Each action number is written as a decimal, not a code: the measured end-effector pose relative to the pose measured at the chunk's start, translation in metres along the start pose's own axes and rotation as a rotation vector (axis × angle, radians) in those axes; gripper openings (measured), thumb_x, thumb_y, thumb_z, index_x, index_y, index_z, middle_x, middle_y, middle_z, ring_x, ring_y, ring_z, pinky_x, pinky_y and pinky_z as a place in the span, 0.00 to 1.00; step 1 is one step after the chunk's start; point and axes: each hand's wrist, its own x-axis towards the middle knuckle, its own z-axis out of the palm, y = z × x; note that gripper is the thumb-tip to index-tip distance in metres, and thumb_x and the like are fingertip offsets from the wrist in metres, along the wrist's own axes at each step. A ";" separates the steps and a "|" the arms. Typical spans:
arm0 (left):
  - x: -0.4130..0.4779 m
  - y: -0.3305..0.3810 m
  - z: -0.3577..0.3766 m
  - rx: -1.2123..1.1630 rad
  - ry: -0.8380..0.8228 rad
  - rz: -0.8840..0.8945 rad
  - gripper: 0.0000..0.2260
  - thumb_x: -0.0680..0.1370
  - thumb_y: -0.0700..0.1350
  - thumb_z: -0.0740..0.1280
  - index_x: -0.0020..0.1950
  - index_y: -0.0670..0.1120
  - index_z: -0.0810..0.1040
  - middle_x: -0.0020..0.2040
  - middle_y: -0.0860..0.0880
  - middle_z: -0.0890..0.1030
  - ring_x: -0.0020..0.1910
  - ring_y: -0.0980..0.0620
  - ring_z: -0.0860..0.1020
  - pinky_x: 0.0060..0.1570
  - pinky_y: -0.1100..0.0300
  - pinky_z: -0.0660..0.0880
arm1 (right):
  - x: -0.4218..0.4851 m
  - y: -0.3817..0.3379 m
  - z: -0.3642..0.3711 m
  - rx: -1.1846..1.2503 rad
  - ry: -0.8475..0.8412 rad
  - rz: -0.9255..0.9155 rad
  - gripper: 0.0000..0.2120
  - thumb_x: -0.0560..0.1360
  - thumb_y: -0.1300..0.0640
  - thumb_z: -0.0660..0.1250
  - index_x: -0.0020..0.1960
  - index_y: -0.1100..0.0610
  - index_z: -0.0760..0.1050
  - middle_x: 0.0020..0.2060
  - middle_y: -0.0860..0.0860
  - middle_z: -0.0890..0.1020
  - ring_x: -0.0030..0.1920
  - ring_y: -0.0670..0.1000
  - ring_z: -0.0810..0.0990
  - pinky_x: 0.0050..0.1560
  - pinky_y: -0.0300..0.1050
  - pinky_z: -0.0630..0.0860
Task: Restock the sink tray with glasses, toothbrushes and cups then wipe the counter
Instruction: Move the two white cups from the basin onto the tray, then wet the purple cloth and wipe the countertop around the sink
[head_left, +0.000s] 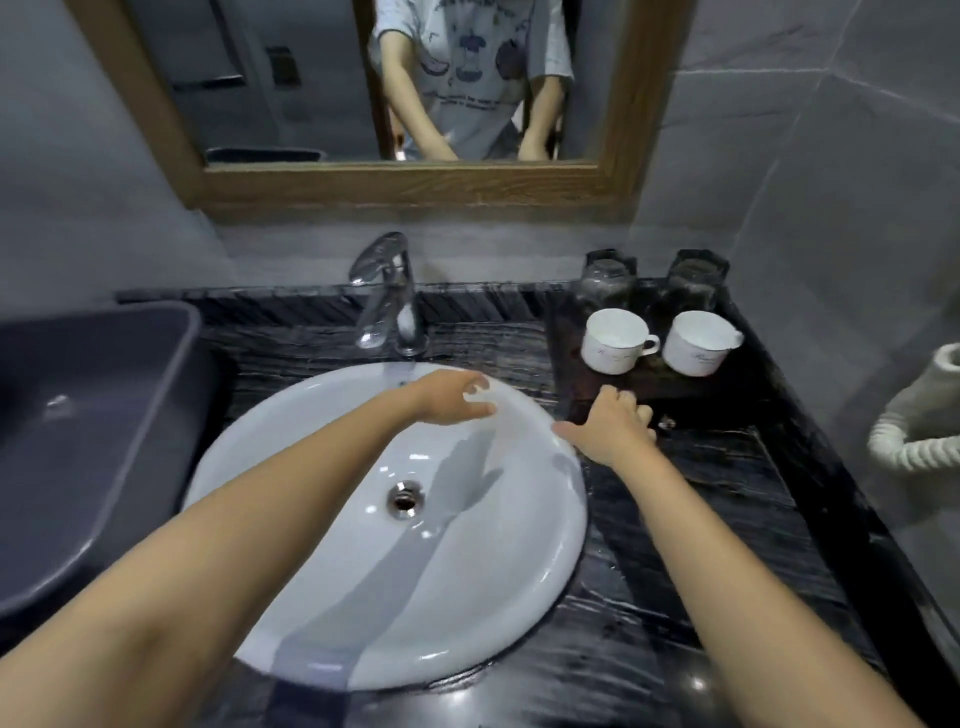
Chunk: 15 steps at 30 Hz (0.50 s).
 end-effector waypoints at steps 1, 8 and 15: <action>-0.013 -0.011 -0.002 0.025 -0.042 -0.024 0.23 0.77 0.56 0.62 0.68 0.47 0.68 0.68 0.47 0.73 0.65 0.47 0.72 0.66 0.55 0.66 | -0.005 -0.013 0.000 -0.091 -0.121 -0.035 0.38 0.72 0.39 0.65 0.70 0.62 0.59 0.69 0.59 0.64 0.68 0.62 0.62 0.65 0.56 0.64; -0.110 -0.091 0.001 0.064 -0.111 -0.196 0.20 0.77 0.57 0.60 0.63 0.48 0.73 0.60 0.47 0.78 0.58 0.48 0.75 0.60 0.55 0.70 | -0.054 -0.114 0.027 -0.467 -0.582 -0.311 0.30 0.74 0.40 0.63 0.67 0.61 0.68 0.59 0.54 0.75 0.55 0.56 0.77 0.45 0.45 0.73; -0.228 -0.152 -0.003 -0.121 -0.188 -0.274 0.19 0.76 0.56 0.61 0.65 0.51 0.71 0.55 0.53 0.76 0.50 0.52 0.79 0.59 0.50 0.75 | -0.117 -0.213 0.078 -0.529 -0.804 -0.552 0.24 0.74 0.46 0.67 0.67 0.55 0.70 0.60 0.53 0.75 0.59 0.57 0.79 0.60 0.55 0.76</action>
